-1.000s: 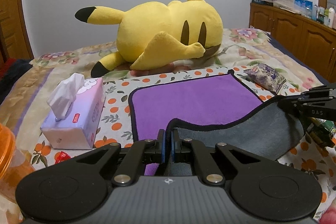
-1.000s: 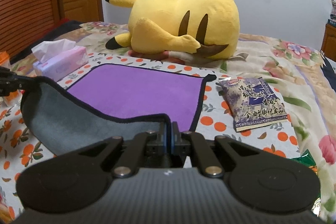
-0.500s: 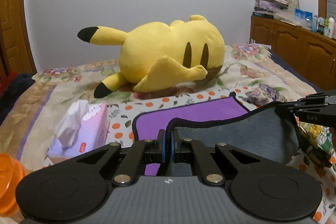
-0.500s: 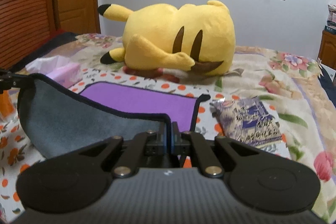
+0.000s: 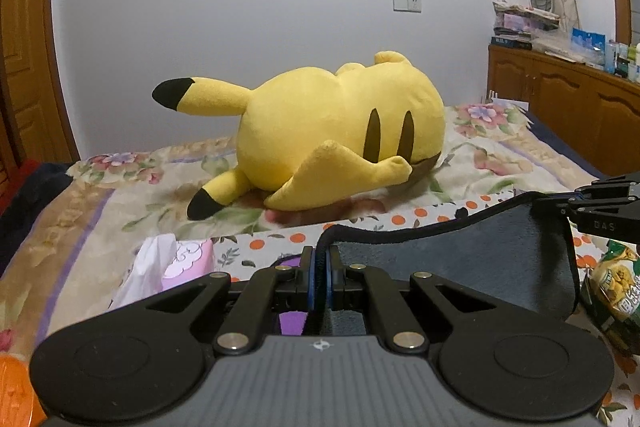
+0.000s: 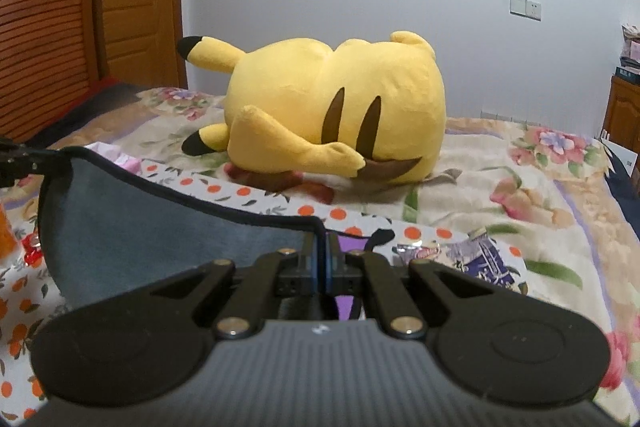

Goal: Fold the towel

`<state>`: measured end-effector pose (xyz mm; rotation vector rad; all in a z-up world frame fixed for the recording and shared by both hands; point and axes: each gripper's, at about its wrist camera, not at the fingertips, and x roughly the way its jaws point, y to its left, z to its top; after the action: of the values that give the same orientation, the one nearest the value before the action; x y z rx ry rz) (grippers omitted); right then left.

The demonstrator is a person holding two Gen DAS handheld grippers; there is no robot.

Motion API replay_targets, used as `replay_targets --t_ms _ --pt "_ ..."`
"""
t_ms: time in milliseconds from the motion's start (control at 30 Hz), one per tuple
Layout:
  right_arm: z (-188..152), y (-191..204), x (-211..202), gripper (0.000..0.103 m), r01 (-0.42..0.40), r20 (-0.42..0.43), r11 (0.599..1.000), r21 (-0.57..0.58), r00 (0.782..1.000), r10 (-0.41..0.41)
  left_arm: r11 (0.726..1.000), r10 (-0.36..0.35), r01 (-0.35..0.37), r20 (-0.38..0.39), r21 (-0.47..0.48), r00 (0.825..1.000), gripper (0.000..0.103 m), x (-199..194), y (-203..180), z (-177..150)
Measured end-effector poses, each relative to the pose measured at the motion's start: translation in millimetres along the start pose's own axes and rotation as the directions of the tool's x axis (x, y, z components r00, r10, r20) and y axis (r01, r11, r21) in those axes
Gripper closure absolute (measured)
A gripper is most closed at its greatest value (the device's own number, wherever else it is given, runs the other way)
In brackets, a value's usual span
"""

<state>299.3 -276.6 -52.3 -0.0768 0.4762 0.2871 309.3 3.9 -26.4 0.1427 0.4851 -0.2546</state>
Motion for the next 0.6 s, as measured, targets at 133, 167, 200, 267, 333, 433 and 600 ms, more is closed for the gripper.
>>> replay_targets --t_ms 133,167,200,267,333,433,600 --pt "8.3 1.7 7.0 0.099 0.007 0.005 1.000 -0.015 1.000 -0.007 1.000 0.013 -0.013 0.005 -0.002 1.000 0.097 7.9 1.3 5.3" --pt "10.0 1.7 9.0 0.099 0.012 0.007 1.000 -0.018 1.000 -0.012 1.000 0.016 -0.016 0.006 -0.004 1.000 0.097 10.0 1.4 6.5" --pt "11.1 1.1 10.8 0.099 0.015 0.008 1.000 -0.018 1.000 -0.015 1.000 0.021 -0.021 0.007 -0.003 1.000 0.097 11.7 1.6 7.6" --pt "13.3 -1.4 13.9 0.099 0.014 0.010 1.000 -0.003 1.000 -0.014 1.000 0.022 -0.022 0.011 0.003 1.000 0.097 12.9 2.1 9.2" --pt "13.8 -2.4 15.6 0.099 0.016 0.016 1.000 0.003 1.000 -0.016 1.000 0.026 -0.027 0.017 0.017 0.999 0.097 14.3 1.3 10.6" --pt "14.1 -1.7 21.5 0.099 0.023 0.014 1.000 -0.006 1.000 -0.023 0.999 0.037 -0.038 0.020 0.027 0.999 0.097 20.8 1.4 11.9" --pt "16.8 -1.8 30.4 0.099 0.031 0.014 0.999 -0.005 0.999 -0.031 0.998 0.056 -0.057 0.023 0.022 0.998 0.097 33.9 -0.1 10.3"
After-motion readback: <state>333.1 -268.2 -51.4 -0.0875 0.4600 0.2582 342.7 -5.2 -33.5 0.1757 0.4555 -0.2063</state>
